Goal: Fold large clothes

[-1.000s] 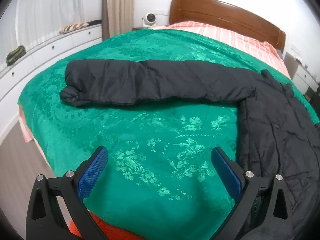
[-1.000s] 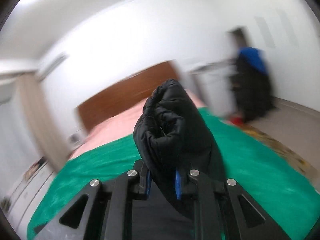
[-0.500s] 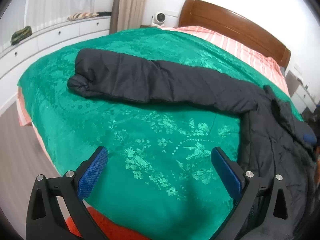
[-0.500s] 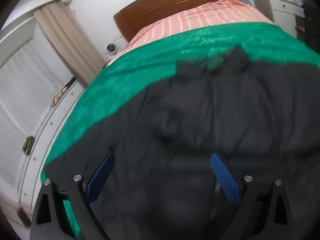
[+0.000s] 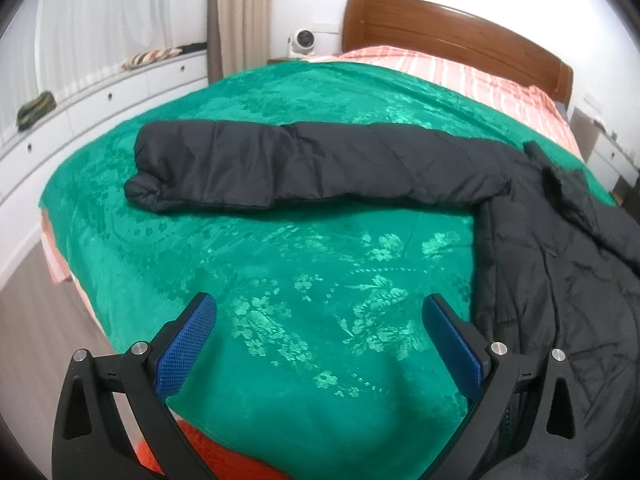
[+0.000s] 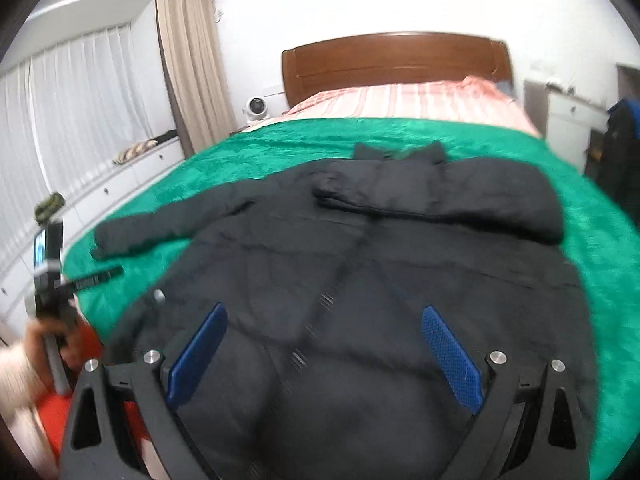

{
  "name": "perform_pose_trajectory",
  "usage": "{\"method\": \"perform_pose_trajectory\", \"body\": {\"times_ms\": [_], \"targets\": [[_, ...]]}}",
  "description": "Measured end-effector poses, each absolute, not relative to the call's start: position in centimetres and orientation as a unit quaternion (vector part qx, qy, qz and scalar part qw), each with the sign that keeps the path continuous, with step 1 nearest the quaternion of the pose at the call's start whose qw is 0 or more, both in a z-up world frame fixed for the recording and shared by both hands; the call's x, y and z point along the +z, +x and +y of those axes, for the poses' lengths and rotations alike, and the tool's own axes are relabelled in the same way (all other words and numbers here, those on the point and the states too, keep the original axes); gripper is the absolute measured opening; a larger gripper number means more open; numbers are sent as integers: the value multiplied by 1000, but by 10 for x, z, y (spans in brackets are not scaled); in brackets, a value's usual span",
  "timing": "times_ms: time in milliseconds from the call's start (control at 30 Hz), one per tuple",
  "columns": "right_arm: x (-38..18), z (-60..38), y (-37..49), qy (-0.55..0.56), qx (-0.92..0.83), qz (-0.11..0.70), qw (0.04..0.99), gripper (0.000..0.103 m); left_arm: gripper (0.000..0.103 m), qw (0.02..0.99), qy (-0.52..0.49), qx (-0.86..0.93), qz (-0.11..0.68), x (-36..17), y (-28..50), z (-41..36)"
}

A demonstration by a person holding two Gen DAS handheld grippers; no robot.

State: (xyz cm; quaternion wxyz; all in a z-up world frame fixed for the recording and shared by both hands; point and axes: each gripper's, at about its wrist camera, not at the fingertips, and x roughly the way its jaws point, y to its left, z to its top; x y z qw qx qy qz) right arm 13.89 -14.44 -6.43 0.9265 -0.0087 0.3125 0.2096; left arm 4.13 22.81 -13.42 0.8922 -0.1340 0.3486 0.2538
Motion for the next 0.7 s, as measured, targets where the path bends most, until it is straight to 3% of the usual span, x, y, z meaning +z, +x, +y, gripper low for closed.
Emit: {"method": "perform_pose_trajectory", "body": {"times_ms": [267, 700], "targets": [[-72, -199, 94, -50, 112, 254, 959, 98, 103, 891, -130, 257, 351, -135, 42, 228], [-89, -208, 100, -64, 104, 254, 959, 98, 102, 887, -123, 263, 360, -139, 44, 227]]}}
